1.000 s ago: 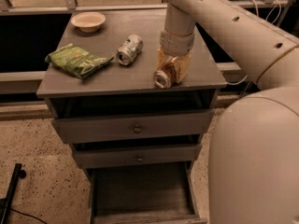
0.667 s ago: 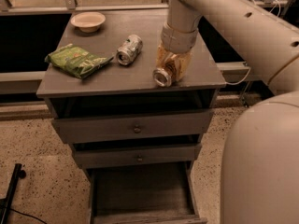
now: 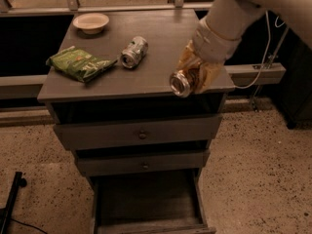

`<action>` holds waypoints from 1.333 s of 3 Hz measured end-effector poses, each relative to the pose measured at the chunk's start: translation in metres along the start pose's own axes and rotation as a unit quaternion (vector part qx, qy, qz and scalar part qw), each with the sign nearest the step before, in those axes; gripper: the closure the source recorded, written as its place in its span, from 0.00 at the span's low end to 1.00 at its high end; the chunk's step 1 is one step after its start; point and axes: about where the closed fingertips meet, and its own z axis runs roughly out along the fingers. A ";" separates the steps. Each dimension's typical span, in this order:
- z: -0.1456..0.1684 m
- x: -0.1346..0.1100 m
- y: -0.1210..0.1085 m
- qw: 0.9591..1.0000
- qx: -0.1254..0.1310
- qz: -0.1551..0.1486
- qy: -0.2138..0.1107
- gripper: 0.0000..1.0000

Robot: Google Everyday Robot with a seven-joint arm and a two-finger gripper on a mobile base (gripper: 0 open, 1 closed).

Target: Place orange can into bottom drawer

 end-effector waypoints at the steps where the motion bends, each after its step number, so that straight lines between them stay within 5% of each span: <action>1: 0.025 0.002 0.064 0.996 0.000 0.094 -0.006 1.00; 2: 0.047 0.000 0.096 0.994 -0.032 0.107 -0.010 1.00; 3: 0.048 0.001 0.089 0.994 -0.023 0.107 -0.017 1.00; 4: 0.125 0.008 0.105 0.982 -0.013 0.160 -0.103 1.00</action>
Offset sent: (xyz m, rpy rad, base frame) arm -0.0330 -0.0270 -0.0318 0.0428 0.0427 -0.1476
